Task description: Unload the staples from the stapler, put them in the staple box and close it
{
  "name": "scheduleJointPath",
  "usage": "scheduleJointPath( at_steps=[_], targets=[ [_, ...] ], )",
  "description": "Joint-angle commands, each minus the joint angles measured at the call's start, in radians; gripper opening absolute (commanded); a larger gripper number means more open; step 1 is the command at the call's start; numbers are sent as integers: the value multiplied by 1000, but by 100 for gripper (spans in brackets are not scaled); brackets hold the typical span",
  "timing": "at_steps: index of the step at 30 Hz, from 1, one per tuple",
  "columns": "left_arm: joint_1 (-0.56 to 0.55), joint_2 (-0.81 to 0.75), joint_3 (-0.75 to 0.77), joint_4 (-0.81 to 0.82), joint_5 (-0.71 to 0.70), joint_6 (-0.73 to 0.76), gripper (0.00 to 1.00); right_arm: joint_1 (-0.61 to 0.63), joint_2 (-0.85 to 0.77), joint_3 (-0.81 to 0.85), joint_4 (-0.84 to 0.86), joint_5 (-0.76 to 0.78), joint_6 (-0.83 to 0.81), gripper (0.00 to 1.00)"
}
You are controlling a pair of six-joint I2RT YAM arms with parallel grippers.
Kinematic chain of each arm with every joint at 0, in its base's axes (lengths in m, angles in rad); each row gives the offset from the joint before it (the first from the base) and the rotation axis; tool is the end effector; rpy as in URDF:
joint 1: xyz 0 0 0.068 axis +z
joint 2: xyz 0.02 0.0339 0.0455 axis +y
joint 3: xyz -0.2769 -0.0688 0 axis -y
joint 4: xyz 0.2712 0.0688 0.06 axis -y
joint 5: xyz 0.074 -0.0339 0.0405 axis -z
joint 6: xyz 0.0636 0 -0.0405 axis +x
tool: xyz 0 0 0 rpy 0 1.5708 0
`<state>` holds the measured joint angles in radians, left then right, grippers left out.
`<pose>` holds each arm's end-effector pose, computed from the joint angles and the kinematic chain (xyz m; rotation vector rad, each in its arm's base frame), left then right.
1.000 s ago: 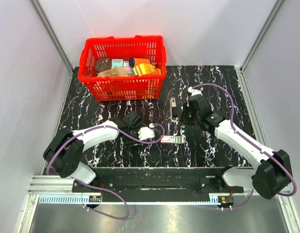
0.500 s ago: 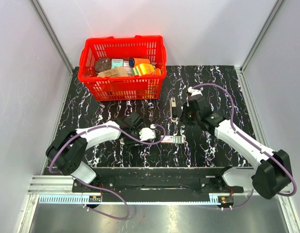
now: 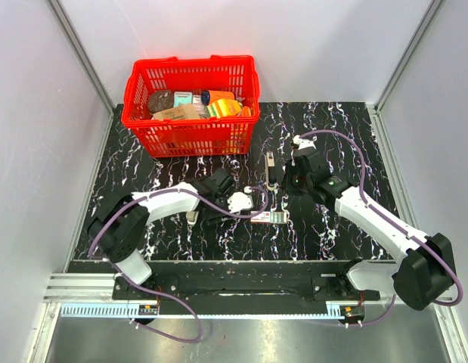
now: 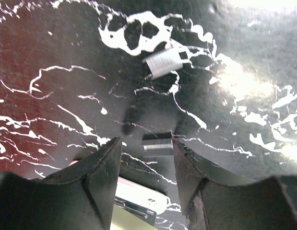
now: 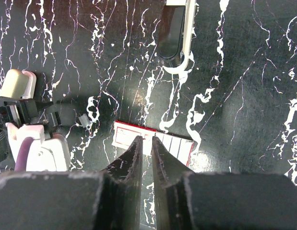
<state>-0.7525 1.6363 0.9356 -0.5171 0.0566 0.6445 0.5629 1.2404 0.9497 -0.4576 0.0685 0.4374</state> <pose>0.2396 -0.2293 0.1318 1.8051 2.1278 -0.1057 0.2627 0.1606 0.2617 -0.1126 2.3528 0.4218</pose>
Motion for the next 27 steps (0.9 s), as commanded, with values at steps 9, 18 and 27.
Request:
scheduleJointPath(
  at_steps=[9,18,27],
  targets=[
    [44,-23,109,-15,101,-75,52,5,-35,15,22,16,-20,18],
    [99,-174,-42,-15,124,237,59,3,-38,11,23,20,-22,25],
    [99,-190,-155,103,140,464,60,3,-38,21,23,33,-12,42]
  ],
)
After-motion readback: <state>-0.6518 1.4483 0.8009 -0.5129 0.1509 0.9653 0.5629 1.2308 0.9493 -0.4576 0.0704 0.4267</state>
